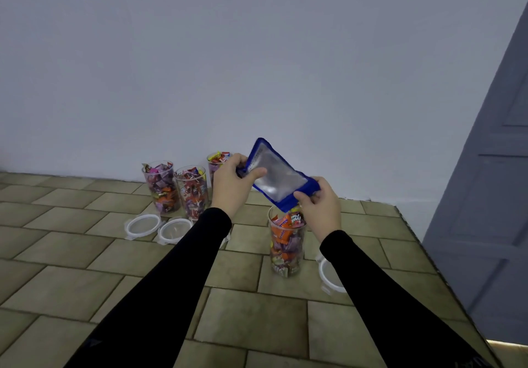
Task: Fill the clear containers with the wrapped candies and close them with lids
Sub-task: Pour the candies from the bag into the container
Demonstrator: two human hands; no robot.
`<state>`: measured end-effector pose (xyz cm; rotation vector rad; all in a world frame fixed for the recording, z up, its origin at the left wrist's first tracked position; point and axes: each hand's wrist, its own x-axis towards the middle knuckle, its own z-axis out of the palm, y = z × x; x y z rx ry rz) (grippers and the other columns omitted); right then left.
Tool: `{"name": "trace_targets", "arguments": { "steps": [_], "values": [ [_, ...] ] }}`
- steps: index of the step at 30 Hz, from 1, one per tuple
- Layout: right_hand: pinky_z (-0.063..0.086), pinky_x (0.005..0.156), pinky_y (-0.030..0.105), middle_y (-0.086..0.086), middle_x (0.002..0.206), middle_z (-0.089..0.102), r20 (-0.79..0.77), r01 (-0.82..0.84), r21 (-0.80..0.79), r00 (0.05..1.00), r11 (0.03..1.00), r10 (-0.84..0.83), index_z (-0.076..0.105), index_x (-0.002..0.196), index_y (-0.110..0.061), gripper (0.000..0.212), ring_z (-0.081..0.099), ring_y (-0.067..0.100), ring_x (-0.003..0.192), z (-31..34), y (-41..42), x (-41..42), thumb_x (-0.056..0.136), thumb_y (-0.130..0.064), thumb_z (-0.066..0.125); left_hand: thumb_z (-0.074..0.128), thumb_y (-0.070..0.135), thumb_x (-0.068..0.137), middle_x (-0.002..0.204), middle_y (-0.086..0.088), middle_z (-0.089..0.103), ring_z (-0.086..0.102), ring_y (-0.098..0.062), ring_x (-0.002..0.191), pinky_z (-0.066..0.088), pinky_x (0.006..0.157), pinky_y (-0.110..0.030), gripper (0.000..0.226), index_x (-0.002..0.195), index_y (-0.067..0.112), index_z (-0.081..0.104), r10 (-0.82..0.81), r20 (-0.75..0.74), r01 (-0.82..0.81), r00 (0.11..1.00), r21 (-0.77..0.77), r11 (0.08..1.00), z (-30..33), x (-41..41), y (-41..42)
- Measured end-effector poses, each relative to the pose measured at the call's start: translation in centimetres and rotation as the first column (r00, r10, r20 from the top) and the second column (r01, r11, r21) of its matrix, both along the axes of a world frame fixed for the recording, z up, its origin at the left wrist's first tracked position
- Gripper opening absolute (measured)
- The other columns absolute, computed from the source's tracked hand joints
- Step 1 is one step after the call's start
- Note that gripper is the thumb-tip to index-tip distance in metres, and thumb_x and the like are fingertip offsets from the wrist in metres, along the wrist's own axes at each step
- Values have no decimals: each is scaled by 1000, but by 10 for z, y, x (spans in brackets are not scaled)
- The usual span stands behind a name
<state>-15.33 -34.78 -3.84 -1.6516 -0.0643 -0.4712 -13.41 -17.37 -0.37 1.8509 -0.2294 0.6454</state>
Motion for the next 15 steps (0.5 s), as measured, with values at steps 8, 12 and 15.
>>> {"name": "trace_targets", "arguments": {
  "steps": [8,12,15],
  "values": [
    [38,105,32,9,129,48,587,202,-330,809,922,33,51,126,-9,46,43,20,121,22,94,-21,81,-12,59,67,20,88,63,6,42,39,-7,56,36,56,-22,23,70,21,52,307,38,-268,951,-393,880,0,-50,67],
    [34,109,39,12,140,38,513,-9,-402,826,916,233,49,129,-12,50,38,27,131,-8,175,-36,80,-17,59,67,24,86,66,2,41,37,-11,62,34,60,-27,21,75,12,54,525,-34,-471,850,-497,729,-22,-101,141],
    [35,109,41,8,140,38,294,-246,-548,838,799,460,48,130,-13,49,37,27,133,-42,251,-60,84,-25,54,64,21,91,68,-3,43,40,-9,60,34,57,-19,22,80,5,55,686,-95,-630,722,-499,594,-49,-158,204]
  ]
}}
